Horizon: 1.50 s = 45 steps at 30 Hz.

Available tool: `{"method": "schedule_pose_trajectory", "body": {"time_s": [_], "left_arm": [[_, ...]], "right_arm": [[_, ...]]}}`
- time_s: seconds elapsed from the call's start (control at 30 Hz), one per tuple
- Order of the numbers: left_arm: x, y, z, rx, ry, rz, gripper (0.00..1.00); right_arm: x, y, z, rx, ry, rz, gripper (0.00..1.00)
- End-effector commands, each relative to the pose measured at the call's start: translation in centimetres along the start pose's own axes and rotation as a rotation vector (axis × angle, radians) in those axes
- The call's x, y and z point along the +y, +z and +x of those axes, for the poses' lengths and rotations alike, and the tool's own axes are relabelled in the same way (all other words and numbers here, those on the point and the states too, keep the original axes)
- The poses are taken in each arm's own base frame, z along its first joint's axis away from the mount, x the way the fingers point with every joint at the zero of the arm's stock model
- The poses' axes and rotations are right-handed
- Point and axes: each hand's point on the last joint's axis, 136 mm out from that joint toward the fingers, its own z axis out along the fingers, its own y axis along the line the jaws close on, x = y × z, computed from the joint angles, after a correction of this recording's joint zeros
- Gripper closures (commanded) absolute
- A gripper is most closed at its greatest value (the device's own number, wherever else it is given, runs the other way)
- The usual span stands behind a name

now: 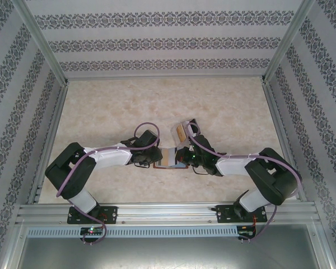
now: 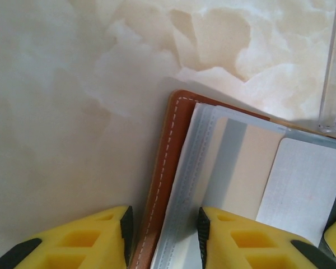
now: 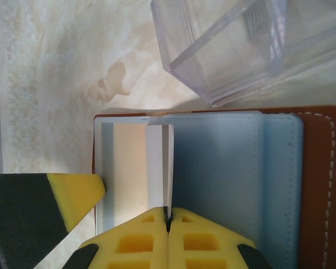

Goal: Put the credit cards into the card holder
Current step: Insert the credit card into the card slot.

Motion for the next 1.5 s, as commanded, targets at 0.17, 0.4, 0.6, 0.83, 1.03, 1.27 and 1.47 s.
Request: {"method": "schedule_pose_trajectory", "body": {"time_s": [0.17, 0.4, 0.6, 0.83, 1.03, 1.27, 1.47], "left_arm": [[-0.4, 1.1, 1.3, 0.051, 0.011, 0.030, 0.69], [-0.3, 1.2, 1.7, 0.050, 0.011, 0.029, 0.69], [-0.1, 1.0, 1.6, 0.042, 0.012, 0.015, 0.70], [0.0, 1.4, 1.7, 0.049, 0.009, 0.013, 0.71], [-0.1, 1.4, 1.7, 0.051, 0.017, 0.011, 0.71], [-0.1, 1.3, 1.6, 0.044, 0.019, 0.009, 0.71], [0.0, 1.2, 1.5, 0.043, 0.022, 0.009, 0.71]], "right_arm": [[-0.9, 1.1, 1.7, 0.049, 0.038, 0.015, 0.99], [-1.2, 1.6, 2.2, 0.063, 0.035, 0.021, 0.98], [-2.3, 0.0, 1.6, 0.010, 0.055, 0.079, 0.96], [-2.9, -0.6, 1.8, -0.010, 0.079, 0.088, 0.96], [-1.7, 0.7, 2.0, 0.044, 0.060, 0.051, 0.97], [-1.0, 1.7, 2.4, 0.097, 0.048, 0.028, 0.96], [-0.1, 2.5, 2.5, 0.131, 0.026, 0.012, 0.92]]}}
